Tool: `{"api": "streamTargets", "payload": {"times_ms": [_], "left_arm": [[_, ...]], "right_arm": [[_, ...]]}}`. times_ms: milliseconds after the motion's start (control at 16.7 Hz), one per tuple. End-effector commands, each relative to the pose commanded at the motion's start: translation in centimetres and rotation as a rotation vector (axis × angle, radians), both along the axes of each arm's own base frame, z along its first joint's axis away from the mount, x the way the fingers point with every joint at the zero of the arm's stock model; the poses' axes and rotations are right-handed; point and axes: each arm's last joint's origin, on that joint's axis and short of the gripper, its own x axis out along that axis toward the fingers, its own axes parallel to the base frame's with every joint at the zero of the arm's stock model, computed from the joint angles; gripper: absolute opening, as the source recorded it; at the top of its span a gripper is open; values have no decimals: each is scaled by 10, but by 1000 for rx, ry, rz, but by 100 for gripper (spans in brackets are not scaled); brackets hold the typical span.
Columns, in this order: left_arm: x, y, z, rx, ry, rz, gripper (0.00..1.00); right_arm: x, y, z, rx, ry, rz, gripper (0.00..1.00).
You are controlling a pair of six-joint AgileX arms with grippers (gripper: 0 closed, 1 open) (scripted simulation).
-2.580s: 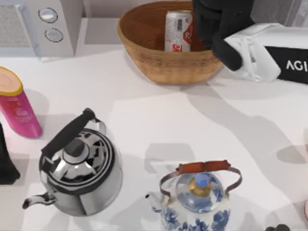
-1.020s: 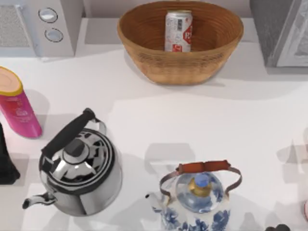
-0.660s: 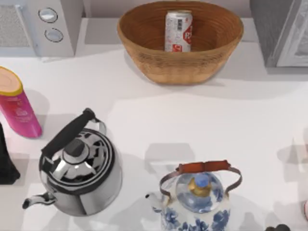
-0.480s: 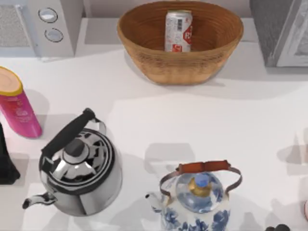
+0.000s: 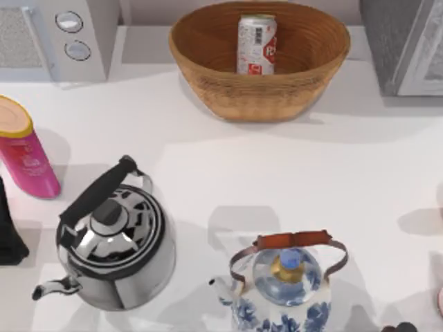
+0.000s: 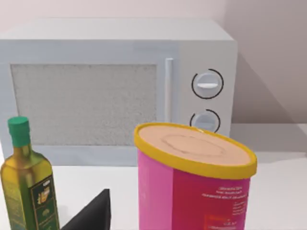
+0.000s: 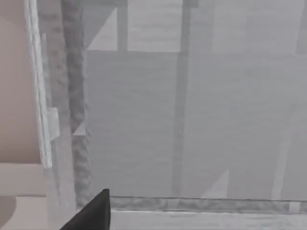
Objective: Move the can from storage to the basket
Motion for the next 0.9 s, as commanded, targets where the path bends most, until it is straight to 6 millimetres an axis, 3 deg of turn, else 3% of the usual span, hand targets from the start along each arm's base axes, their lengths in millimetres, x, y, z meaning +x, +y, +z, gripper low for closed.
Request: {"api": "streamTargets", "payload": {"times_ms": [240, 480, 660, 900], "left_arm": [[0, 0, 0, 0, 0, 0, 100], [0, 0, 0, 0, 0, 0, 100], [0, 0, 0, 0, 0, 0, 100], [0, 0, 0, 0, 0, 0, 100]], "right_arm": [[10, -58, -14, 12, 24, 0, 100], [3, -102, -35, 20, 33, 0, 100], [-3, -118, -43, 21, 34, 1, 100], [-3, -119, -44, 21, 34, 1, 100]]}}
